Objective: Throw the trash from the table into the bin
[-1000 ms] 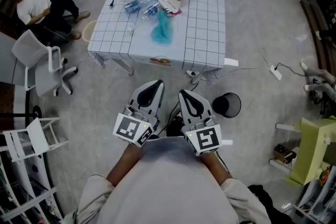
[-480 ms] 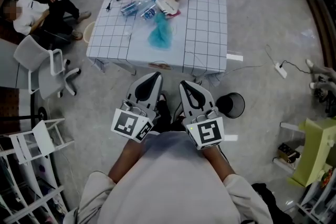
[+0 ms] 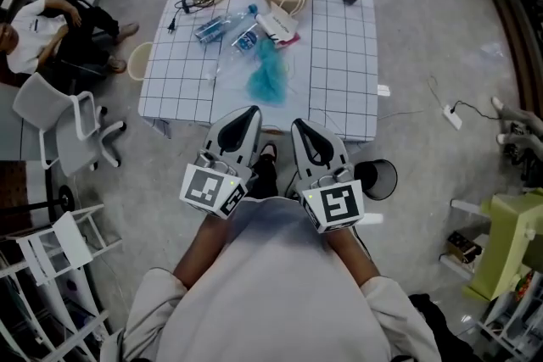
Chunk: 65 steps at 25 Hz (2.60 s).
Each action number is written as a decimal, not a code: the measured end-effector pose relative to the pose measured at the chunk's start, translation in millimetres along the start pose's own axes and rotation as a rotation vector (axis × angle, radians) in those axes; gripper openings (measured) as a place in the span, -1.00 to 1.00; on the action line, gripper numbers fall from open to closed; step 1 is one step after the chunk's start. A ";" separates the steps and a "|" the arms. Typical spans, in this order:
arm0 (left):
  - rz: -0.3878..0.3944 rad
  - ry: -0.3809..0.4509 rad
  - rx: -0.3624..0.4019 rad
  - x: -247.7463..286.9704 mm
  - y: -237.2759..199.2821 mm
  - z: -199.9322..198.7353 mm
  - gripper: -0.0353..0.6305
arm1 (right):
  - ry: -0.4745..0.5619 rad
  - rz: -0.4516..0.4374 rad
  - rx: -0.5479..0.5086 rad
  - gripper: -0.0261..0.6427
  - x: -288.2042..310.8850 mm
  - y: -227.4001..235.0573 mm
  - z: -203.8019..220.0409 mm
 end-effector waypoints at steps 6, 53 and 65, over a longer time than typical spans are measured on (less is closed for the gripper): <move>0.057 -0.001 0.006 36.4 -56.2 -7.6 -0.88 | 0.000 0.035 -0.003 -0.86 64.3 5.8 -5.3; 0.154 -0.093 -0.067 103.0 -147.6 43.5 -0.88 | -0.602 -0.065 -0.064 0.00 237.4 59.9 131.0; 0.124 -0.113 -0.091 94.4 -157.2 52.3 -0.88 | -0.719 -0.050 -0.004 0.00 251.0 69.9 180.4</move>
Point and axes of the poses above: the fingertips, and each gripper's own axes: x forward along the fingers, y to its right, z out of its underside, the point moved 5 cm from there along -x, backward along the fingers, and after that the axes turned 2 degrees about y, right-handed, at the moved point
